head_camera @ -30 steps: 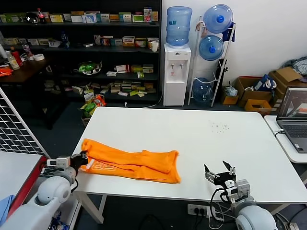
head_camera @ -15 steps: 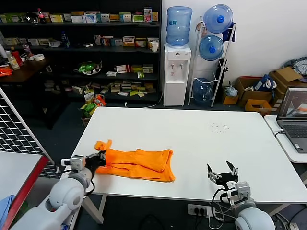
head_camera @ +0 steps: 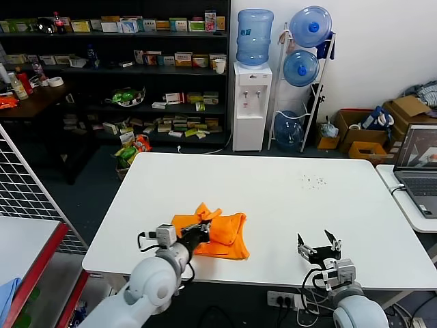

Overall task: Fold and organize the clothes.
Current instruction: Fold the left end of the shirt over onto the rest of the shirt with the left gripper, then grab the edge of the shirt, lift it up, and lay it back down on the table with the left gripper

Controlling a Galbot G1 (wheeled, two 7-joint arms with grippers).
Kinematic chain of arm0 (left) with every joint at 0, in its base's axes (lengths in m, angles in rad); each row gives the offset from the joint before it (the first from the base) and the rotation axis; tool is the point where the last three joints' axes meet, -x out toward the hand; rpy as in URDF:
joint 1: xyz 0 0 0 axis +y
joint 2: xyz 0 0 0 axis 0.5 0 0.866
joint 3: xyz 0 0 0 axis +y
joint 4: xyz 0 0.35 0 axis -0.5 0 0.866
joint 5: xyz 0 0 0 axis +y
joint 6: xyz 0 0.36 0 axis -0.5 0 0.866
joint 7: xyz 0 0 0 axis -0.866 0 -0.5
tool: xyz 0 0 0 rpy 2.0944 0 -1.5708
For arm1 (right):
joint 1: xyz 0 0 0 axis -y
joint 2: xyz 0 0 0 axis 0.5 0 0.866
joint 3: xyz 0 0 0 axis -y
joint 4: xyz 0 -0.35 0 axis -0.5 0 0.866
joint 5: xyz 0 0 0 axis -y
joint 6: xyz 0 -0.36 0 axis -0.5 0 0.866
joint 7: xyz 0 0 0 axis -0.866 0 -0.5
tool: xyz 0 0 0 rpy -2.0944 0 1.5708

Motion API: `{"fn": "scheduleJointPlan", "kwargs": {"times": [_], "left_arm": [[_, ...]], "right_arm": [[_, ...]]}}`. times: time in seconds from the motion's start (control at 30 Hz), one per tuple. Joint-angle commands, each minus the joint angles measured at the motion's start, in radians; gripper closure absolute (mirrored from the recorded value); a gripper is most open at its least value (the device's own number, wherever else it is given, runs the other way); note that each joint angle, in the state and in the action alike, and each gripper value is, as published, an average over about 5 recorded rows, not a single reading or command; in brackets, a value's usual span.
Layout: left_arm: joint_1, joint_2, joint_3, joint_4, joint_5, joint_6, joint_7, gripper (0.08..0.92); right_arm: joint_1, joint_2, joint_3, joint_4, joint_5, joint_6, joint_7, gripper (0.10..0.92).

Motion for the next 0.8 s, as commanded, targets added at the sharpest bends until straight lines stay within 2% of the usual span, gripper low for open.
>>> {"fn": "scheduleJointPlan", "kwargs": {"times": [0.03, 0.2, 0.4, 0.5, 0.57, 0.8], "left_arm": [[-0.100, -0.216, 0.116, 0.136, 0.048, -0.002, 0.001, 0.894], [-0.095, -0.232, 0.128, 0.164, 0.088, -0.007, 0.027, 0.863], [-0.087, -0.222, 0.103, 0.192, 0.107, -0.044, 0.064, 0.690], [-0.075, -0.194, 0.070, 0.175, 0.111, -0.059, 0.077, 0.603], [-0.064, -0.148, 0.045, 0.156, 0.119, -0.063, 0.089, 0.542], [-0.008, 0.092, -0.035, 0.087, 0.135, -0.045, 0.158, 0.343]], "right_arm": [[0.007, 0.010, 0.000, -0.017, -0.008, 0.003, -0.003, 0.203], [0.012, 0.007, -0.002, -0.022, -0.006, 0.002, -0.004, 0.203], [0.017, 0.005, -0.008, -0.020, -0.005, -0.002, -0.005, 0.203], [0.017, 0.004, -0.010, -0.018, -0.004, -0.002, -0.005, 0.203], [0.016, 0.002, -0.011, -0.017, -0.004, -0.002, -0.006, 0.203], [0.014, -0.006, -0.011, -0.018, 0.001, 0.004, -0.010, 0.203]]}}
